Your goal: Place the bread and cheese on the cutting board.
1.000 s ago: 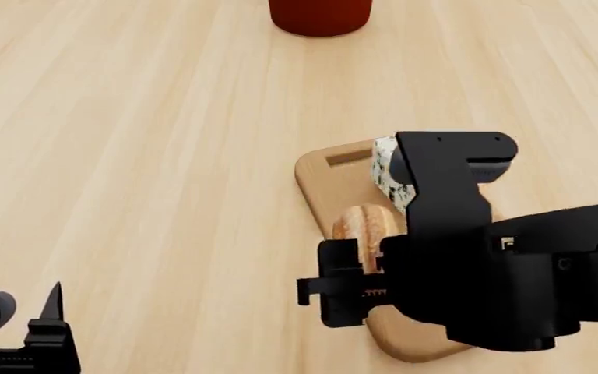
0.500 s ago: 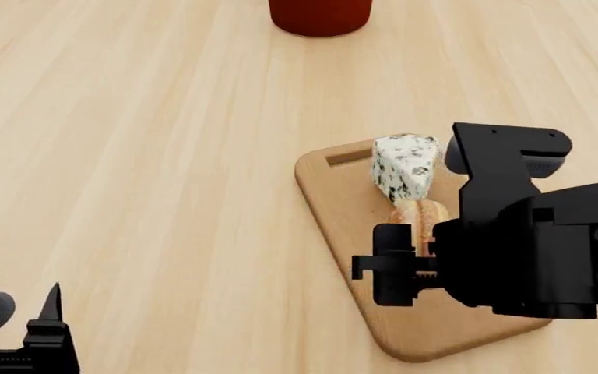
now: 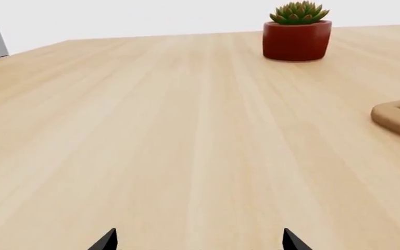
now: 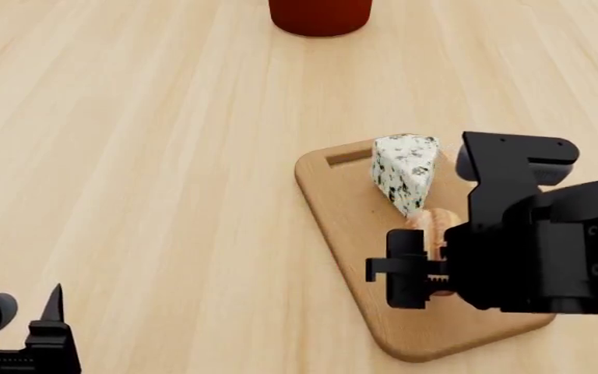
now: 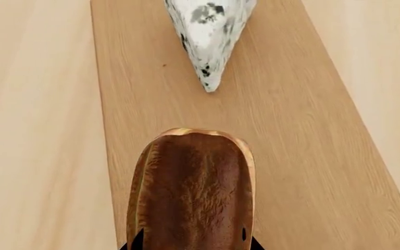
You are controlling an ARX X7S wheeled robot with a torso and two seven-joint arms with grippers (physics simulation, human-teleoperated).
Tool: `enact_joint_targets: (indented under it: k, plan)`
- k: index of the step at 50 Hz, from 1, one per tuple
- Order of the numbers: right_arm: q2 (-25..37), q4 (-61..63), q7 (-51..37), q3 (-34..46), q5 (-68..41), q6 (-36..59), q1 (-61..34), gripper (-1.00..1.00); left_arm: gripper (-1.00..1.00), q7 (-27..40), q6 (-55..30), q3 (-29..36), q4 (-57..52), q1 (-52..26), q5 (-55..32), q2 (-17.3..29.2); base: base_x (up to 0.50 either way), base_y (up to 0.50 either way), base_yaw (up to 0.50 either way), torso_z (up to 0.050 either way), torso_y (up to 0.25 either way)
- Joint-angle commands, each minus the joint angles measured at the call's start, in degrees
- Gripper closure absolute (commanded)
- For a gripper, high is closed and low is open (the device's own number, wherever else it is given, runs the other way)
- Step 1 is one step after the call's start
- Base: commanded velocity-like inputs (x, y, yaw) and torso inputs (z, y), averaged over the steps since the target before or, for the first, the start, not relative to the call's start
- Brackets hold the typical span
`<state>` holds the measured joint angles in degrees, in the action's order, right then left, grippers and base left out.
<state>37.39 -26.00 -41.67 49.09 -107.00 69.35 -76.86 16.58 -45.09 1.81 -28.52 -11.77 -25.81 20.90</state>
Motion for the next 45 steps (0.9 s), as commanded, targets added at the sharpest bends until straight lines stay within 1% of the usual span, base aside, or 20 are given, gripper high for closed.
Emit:
enact_joint_targets:
  k: [1, 14, 26, 39, 40, 45]
  plan:
    - [-1.7, -3.7, 4.8, 0.9, 5.1, 0.3, -1.6, 1.00, -1.00, -1.6, 1.9, -0.3, -0.4, 0.7, -0.5, -0.4, 0.00, 0.00, 0.00, 0.000, 0.000]
    - [-5.1, -11.2, 13.4, 4.4, 12.5, -1.8, -3.6, 1.00, -1.00, -1.4, 2.2, -0.7, 0.0, 0.7, -0.7, 0.0, 0.00, 0.00, 0.00, 0.000, 0.000]
    - [-5.3, -10.7, 13.9, 4.8, 12.4, -2.7, -0.7, 1.00, -1.00, -1.1, 1.8, -0.9, 0.0, 0.5, -1.2, 0.1, 0.00, 0.00, 0.00, 0.000, 0.000]
    - [-4.4, -8.9, 12.9, 4.1, 11.3, -2.8, -0.1, 1.00, -1.00, -0.5, 0.8, -1.1, -0.9, 0.3, -1.9, 0.4, 0.00, 0.00, 0.00, 0.000, 0.000]
    - [-4.5, -9.1, 12.8, 4.1, 10.6, -2.2, -0.2, -1.00, -1.00, -0.5, 0.8, -1.0, -0.9, 0.3, -1.9, 0.4, 0.00, 0.00, 0.00, 0.000, 0.000]
    - [-3.8, -7.6, 12.3, 4.0, 10.7, -2.2, -0.4, -1.00, -1.00, -0.5, 0.9, -0.6, -0.9, 0.3, -1.8, 0.4, 0.00, 0.00, 0.00, 0.000, 0.000]
